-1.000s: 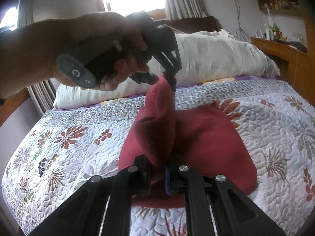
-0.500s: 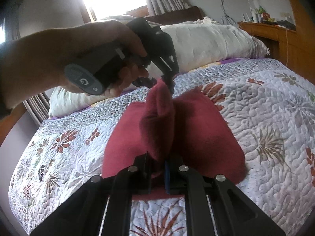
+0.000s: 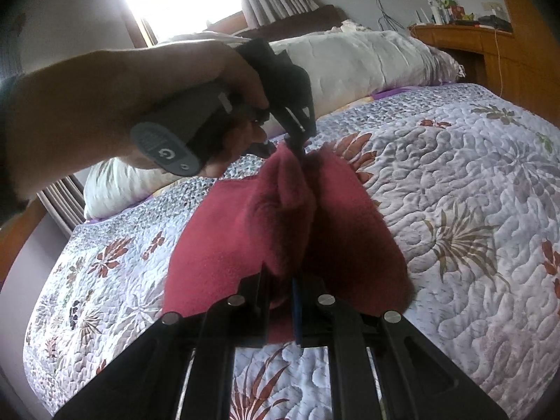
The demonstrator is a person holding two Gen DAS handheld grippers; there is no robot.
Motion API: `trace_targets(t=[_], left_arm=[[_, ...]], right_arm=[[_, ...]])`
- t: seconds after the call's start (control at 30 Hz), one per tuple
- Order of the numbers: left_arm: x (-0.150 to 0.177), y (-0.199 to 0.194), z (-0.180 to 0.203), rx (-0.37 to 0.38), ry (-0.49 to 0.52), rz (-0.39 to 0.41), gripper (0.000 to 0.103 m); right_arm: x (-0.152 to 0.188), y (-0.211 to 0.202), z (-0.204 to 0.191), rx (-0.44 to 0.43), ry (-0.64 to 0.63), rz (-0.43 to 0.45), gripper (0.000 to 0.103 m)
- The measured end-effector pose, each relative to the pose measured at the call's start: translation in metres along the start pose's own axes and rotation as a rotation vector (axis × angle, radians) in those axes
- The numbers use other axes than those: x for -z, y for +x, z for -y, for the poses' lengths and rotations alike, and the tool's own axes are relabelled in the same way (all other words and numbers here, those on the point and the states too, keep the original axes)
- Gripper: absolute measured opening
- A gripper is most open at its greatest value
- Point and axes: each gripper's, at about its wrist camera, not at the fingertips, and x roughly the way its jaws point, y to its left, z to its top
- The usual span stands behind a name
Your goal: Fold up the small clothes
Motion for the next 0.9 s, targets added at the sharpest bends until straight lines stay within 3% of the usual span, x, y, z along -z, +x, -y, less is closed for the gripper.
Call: trace_targets(t=[0.07,0.23,0.47,0.53,0.67,0.7,0.77,0.9], left_arm=[[0.002,-0.007,0.007,-0.066,-0.004,0.03,0.016],[0.004,-0.028,0.024,-0.113,0.0,0.089,0.016],[0.011,-0.007,0.037,-0.069,-0.012,0.089,0.018],[0.013,-0.001,0.039,-0.024,-0.023,0.124,0.027],[0.025,-0.009,0.025,0.232,-0.069,0.296,0.069],[0.028,-0.013,0.02,0.265,-0.076,0.324,0.069],[0.037,-0.023,-0.001,0.359,-0.1,0.365,0.069],[0.069,-0.048,-0.056,0.516,-0.126,0.402,0.074]], right_arm=[[0.001,-0.001,0.002,-0.008,0.006,0.004,0.009],[0.0,-0.006,0.016,-0.065,0.083,0.017,0.009],[0.002,-0.005,0.042,-0.115,0.193,-0.015,0.009],[0.005,-0.003,0.05,-0.113,0.208,-0.032,0.009],[0.014,0.008,0.062,-0.149,0.233,-0.095,0.011],[0.016,0.01,0.067,-0.164,0.256,-0.109,0.015],[0.019,0.011,0.079,-0.18,0.3,-0.117,0.031],[0.014,0.006,0.099,-0.266,0.359,-0.148,0.038]])
